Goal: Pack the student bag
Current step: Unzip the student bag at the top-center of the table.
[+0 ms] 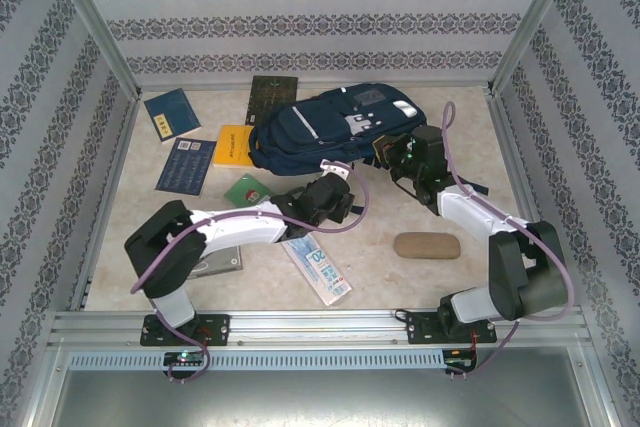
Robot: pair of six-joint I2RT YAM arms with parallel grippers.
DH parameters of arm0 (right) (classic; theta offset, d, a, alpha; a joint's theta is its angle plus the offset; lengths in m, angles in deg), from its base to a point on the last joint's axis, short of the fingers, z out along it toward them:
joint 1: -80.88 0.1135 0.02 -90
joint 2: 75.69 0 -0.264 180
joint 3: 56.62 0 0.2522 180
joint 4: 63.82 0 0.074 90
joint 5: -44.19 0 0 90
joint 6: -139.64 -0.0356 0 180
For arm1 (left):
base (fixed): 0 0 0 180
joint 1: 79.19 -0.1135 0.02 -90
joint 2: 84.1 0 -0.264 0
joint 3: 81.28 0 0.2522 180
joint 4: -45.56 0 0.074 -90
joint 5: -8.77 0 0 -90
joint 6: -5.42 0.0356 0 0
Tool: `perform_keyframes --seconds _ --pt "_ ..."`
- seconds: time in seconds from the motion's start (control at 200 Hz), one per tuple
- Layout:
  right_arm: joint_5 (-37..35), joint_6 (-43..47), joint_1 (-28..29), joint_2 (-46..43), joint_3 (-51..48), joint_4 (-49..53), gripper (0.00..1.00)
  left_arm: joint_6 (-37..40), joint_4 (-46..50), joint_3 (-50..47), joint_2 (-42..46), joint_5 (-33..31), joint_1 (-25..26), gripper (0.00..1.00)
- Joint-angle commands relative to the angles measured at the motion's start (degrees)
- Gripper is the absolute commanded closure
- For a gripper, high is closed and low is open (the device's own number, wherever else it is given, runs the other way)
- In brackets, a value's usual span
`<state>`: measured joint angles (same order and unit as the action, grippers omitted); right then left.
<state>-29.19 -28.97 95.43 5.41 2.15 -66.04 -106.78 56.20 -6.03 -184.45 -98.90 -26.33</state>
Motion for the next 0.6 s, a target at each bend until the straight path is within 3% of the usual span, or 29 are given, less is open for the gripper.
perform_keyframes --seconds 0.0,0.155,0.35,0.515,0.594 --pt "0.38 -2.38 0.82 -3.56 1.15 -4.08 1.0 -0.56 -8.92 2.67 -3.0 -5.65 0.82 0.47" --pt "0.93 -3.29 0.84 -4.54 0.49 -3.79 1.0 -0.58 -8.44 6.44 -7.15 -12.71 1.3 0.47" --pt "1.42 -3.73 0.9 -5.29 -0.63 -3.59 1.0 0.72 -8.03 11.47 -10.38 -16.0 1.28 0.48" --pt "1.75 -4.0 0.86 -5.99 -1.82 -3.67 1.0 1.14 -6.28 15.97 -12.93 -17.73 1.28 0.54" --pt "1.58 -4.01 0.83 -6.6 -2.42 -3.73 1.0 0.75 -4.57 17.61 -13.92 -19.62 1.28 0.65"
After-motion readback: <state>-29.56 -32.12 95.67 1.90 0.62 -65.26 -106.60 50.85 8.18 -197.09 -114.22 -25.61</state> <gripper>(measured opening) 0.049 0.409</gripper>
